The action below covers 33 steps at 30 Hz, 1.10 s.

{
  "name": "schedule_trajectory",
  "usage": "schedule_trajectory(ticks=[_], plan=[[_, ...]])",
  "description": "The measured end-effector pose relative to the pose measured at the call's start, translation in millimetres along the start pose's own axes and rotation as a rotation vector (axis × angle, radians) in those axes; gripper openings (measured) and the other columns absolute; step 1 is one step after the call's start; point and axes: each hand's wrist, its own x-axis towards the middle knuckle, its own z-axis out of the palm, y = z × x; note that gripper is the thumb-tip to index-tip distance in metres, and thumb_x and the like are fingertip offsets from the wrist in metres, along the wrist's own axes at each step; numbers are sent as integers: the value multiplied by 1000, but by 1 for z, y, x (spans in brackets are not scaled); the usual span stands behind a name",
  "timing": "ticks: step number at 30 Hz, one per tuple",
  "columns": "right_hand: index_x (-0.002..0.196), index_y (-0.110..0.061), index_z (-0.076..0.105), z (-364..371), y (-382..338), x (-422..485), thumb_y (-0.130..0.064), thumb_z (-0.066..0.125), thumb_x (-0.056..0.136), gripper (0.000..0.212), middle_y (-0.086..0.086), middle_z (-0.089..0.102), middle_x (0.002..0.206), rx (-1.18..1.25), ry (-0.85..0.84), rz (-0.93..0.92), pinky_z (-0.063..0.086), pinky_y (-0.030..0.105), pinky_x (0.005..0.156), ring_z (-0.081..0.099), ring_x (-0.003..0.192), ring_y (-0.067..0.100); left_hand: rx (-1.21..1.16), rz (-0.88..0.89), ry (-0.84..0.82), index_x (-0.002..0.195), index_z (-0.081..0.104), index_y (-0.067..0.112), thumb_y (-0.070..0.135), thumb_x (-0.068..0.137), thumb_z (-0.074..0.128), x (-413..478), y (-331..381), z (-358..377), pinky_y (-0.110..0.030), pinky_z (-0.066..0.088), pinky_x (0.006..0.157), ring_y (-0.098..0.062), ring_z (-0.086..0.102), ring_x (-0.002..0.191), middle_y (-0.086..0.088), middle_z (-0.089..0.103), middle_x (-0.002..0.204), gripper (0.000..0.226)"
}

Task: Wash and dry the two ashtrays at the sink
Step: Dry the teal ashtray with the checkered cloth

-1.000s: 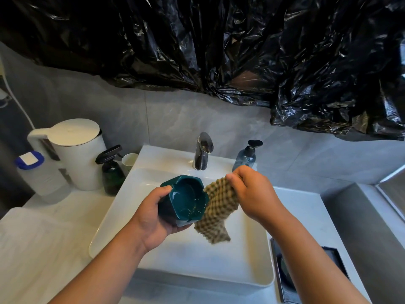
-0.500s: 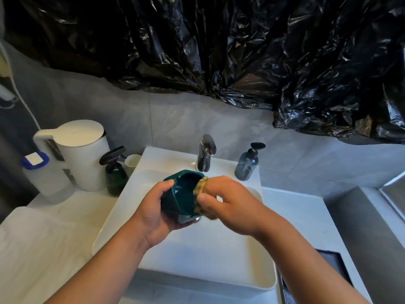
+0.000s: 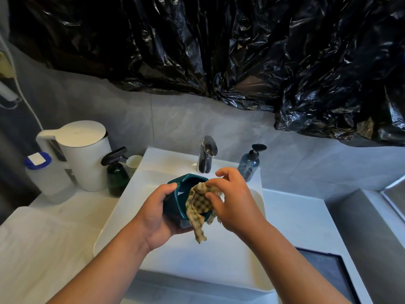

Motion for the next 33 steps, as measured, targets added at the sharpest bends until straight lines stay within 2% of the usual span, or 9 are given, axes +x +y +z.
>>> schedule_trajectory(ticks=[2,5,9,12,17,20,22,28,33], plan=[[117,-31,67,4,0,-1,-28,67,95,22,-15,41,124,29,63,63,42,18,93,41,121,5,-16,0,-14,103,76,18,41,68,56,0,0,1,-46,57,70,-36,68,94,-18,74,105,46],[115,-32,49,10,-1,-1,-38,71,90,33,-11,51,118,313,132,348,57,34,86,58,109,13,-28,23,-15,103,77,19,39,70,56,1,1,0,-51,56,80,-37,67,98,-18,73,110,43],[99,-13,64,12,4,1,-53,64,90,41,9,71,97,514,-20,531,62,45,79,66,78,20,-20,53,-22,110,74,19,37,73,57,2,1,-2,-60,52,93,-38,65,106,-18,71,117,45],[87,-14,66,12,-2,2,-45,65,91,31,9,71,88,490,1,504,62,49,74,70,77,25,30,61,-52,109,75,21,33,72,65,0,0,0,-62,49,98,-37,64,108,-16,72,116,40],[80,-20,51,16,-10,7,-37,66,90,24,0,62,77,299,113,507,51,31,57,59,69,15,48,36,-103,110,75,20,29,67,71,-5,1,6,-52,55,89,-30,71,96,-15,73,111,45],[79,-21,49,17,-14,3,-32,64,92,23,-2,60,74,306,150,451,42,21,48,54,61,10,3,-90,-89,107,78,15,53,84,51,-5,7,6,-59,48,99,-41,64,109,-22,71,118,52],[78,-22,48,18,-15,1,-28,65,91,22,-3,61,73,329,165,415,44,23,49,57,62,11,22,-167,-100,107,78,12,63,88,36,-5,9,3,-60,46,99,-44,61,111,-25,70,117,69],[83,-33,52,16,-15,-1,-13,61,93,24,-10,64,82,334,109,268,48,16,57,61,75,8,46,-134,-33,95,80,11,47,69,54,-9,3,4,-55,48,93,-40,61,98,-22,73,99,51],[86,-31,54,9,-3,-9,-16,63,91,18,-18,52,78,44,111,15,40,15,63,51,75,9,-37,-131,9,95,80,12,48,79,48,-7,-1,0,-49,48,85,-39,59,95,-23,73,96,51]])
